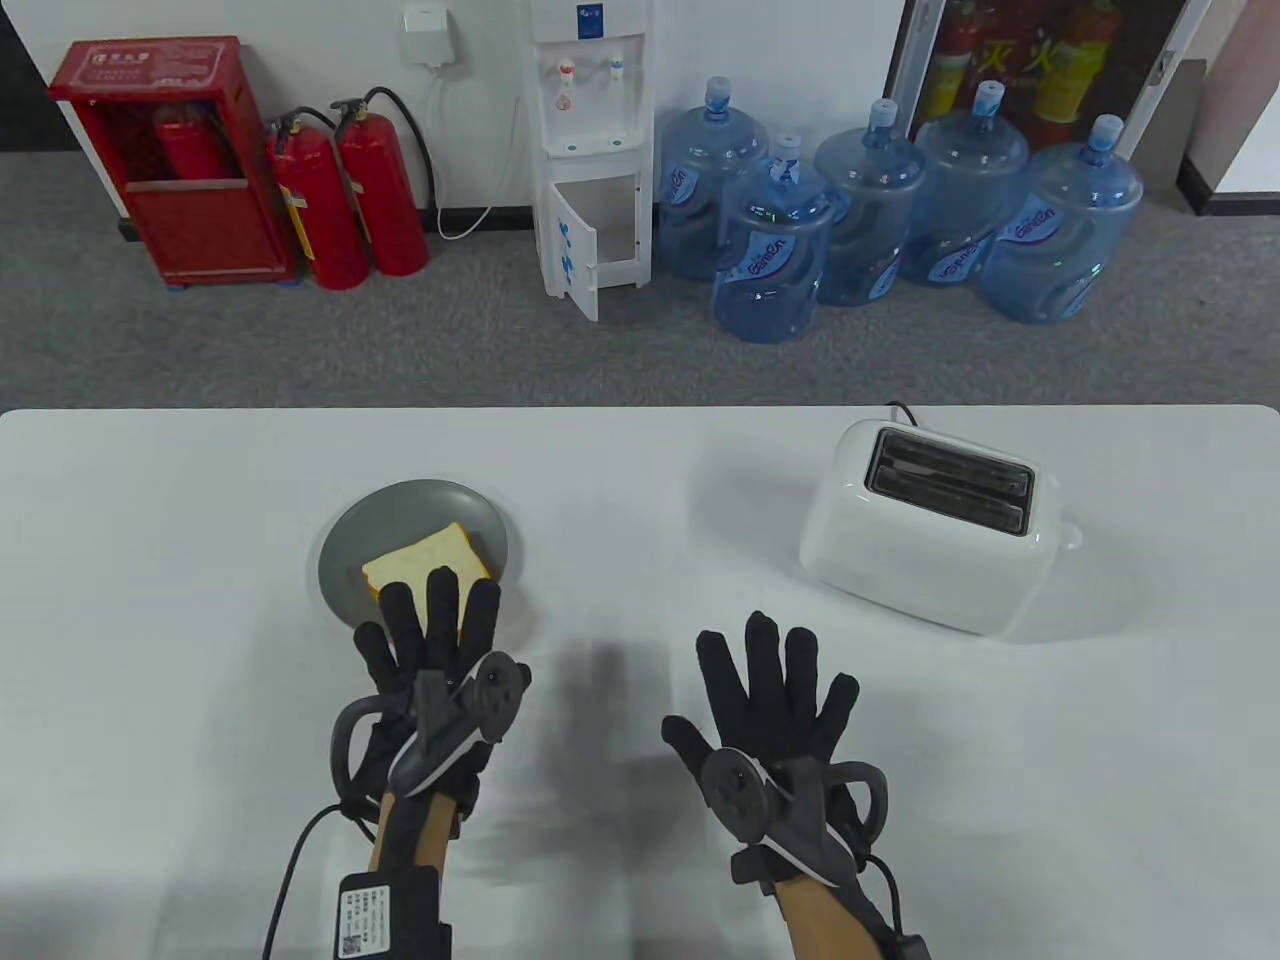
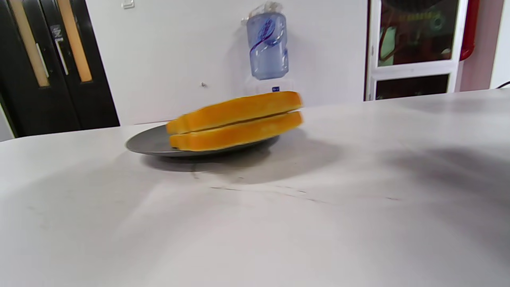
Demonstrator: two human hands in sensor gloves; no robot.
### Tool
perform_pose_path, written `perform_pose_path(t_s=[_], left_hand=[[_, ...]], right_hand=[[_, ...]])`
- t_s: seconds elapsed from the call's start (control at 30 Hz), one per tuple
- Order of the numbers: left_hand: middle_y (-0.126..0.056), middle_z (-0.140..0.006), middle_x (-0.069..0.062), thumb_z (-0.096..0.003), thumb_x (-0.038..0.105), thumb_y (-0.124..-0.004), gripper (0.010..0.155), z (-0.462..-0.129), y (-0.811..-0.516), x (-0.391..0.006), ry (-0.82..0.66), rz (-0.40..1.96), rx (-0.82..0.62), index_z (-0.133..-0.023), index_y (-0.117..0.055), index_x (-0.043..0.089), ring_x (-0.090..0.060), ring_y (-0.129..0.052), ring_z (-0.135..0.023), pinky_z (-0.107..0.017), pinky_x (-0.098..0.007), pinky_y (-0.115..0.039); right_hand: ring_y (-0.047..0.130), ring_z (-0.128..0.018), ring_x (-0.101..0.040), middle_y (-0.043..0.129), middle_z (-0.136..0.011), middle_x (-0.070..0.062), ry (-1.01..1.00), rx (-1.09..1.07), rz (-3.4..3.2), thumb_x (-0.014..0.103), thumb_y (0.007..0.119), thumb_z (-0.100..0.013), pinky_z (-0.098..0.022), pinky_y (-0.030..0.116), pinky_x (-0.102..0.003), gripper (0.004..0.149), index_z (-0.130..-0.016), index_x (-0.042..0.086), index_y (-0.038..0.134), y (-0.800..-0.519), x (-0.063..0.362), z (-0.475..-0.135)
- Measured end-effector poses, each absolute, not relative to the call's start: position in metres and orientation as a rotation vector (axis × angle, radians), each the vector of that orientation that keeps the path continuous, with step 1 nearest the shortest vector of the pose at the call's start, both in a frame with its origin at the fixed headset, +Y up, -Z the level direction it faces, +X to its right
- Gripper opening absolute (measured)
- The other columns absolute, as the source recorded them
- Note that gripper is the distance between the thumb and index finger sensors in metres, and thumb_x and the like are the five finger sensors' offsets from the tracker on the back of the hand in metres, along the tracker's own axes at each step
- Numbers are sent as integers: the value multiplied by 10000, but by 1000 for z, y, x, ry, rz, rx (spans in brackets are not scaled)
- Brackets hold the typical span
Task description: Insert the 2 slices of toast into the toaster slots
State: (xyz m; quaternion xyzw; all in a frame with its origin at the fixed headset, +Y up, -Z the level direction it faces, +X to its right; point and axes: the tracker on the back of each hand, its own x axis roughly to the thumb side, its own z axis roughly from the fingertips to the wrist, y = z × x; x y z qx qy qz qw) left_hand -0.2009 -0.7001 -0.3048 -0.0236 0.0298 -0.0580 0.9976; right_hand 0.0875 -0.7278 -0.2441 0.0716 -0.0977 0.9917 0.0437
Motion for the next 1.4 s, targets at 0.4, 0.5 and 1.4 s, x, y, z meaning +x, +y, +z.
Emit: perform_pose_path(t_s=[0.4,0.5,1.4], left_hand=[[-134,-1249,11,-545,632,-606,802,-344,-690,-251,111,-181,-125,-1165,-159,389,-426,-116,-1146,-826,-604,-257],[-160,-1250,15,-544,616,-629,799,-350,-693,-255,88,-210,-140,-1163,-178,388,-407,-139,-1153,-831,-588,-264],[-432,-1233,71,-548,559,-659,699,-367,-729,-251,-8,-177,-305,-1157,-373,370,-239,-392,-1193,-848,-465,-326]], right_hand=[[172,-1158,-539,125,-1327,-214,-284,217,3048,717,418,-667,-699,262,-816,792,-1293,271,227,-732,88,-246],[176,-1157,-542,131,-1327,-212,-282,214,3049,716,419,-666,-699,263,-816,794,-1294,269,229,-732,88,-246],[199,-1172,-504,142,-1325,-219,-289,199,3068,712,424,-670,-714,296,-804,790,-1293,263,238,-728,90,-246]])
